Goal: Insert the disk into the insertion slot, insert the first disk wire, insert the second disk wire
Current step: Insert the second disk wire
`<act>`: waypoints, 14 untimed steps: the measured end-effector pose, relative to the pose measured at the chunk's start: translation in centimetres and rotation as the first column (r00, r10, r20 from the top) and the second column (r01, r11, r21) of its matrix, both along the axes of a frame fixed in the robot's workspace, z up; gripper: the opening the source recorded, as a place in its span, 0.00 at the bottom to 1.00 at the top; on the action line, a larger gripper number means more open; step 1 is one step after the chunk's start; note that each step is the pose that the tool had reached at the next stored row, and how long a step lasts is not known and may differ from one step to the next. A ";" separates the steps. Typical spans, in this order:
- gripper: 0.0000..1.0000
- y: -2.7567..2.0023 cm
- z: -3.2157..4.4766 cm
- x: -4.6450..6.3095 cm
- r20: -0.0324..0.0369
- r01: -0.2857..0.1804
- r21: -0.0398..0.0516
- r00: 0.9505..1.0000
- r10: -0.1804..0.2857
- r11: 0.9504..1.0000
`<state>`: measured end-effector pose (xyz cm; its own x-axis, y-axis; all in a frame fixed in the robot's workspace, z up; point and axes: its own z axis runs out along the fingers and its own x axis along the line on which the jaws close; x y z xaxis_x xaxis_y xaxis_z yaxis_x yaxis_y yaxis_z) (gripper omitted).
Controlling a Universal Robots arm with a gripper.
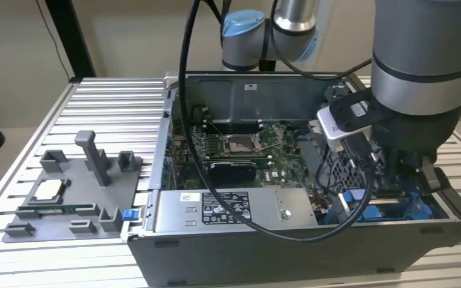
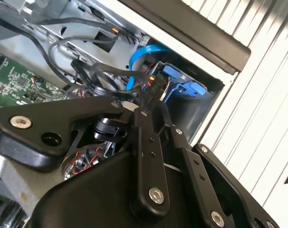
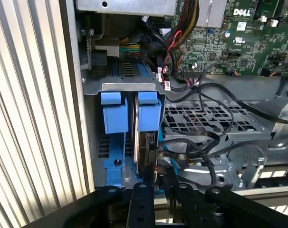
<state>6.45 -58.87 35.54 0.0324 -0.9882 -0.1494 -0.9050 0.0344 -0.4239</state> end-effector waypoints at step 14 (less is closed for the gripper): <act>1.00 -0.02 3.45 0.0 0.000 0.000 0.000 1.000 0.000 1.000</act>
<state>6.45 -58.89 38.98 0.0325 -0.9883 -0.1493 -0.9050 0.0343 -0.4239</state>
